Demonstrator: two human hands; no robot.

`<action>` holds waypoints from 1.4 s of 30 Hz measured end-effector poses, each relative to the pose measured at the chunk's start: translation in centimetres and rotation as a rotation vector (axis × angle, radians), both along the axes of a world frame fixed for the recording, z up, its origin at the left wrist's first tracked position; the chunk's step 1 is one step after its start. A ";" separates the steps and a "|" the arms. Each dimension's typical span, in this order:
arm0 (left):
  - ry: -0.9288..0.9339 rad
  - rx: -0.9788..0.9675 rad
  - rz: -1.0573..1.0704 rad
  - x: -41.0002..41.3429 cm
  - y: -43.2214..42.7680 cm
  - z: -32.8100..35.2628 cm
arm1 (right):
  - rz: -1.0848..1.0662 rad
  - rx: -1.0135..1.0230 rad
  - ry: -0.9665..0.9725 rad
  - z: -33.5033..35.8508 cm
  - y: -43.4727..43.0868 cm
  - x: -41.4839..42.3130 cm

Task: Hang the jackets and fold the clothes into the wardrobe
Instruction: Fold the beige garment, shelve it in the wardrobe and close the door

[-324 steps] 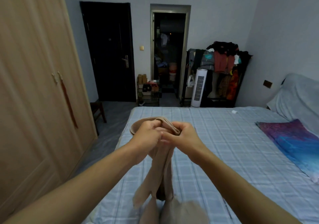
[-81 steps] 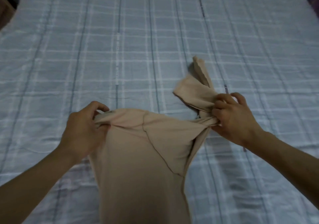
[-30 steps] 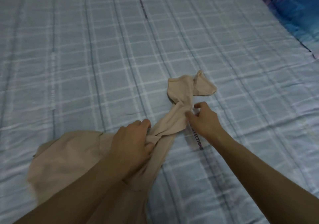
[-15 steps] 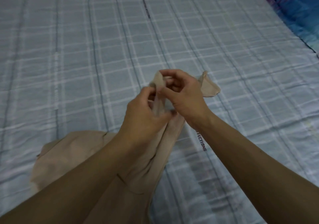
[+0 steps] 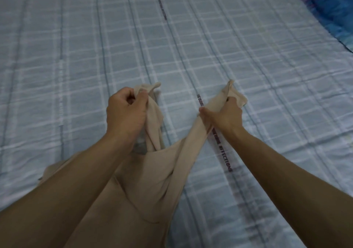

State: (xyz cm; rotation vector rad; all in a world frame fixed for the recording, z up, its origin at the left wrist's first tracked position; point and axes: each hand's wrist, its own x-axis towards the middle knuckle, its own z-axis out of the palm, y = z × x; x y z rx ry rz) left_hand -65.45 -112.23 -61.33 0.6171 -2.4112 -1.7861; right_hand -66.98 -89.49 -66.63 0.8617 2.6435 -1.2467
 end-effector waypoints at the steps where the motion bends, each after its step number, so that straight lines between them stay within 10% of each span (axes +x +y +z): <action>1: -0.005 -0.001 0.006 0.0 0.1 0.1 | -0.050 -0.070 0.002 0.2 -0.3 -0.7; 6: -0.044 0.084 0.057 0.1 -0.2 0.8 | -0.042 -0.299 0.208 2.0 -1.2 -2.9; 14: -0.050 0.142 0.049 -0.3 -1.0 1.2 | -0.154 -1.240 0.260 6.8 2.5 -1.3; 20: -0.169 0.167 -0.027 -0.5 0.8 0.6 | -0.532 -1.063 0.097 3.1 4.4 0.3; 27: -0.307 0.243 -0.101 -2.2 5.6 2.6 | -0.321 -1.024 0.214 6.8 4.4 1.5; 31: -0.390 0.637 -0.378 -3.6 7.9 4.7 | -0.144 -1.344 0.410 12.9 4.8 3.2; 36: -0.191 -0.041 -0.229 -2.5 7.0 2.3 | 0.000 -1.351 0.469 15.7 2.7 2.8; 42: -0.144 0.409 -0.646 -0.1 4.9 5.5 | 0.092 -1.150 0.421 14.2 -1.5 1.5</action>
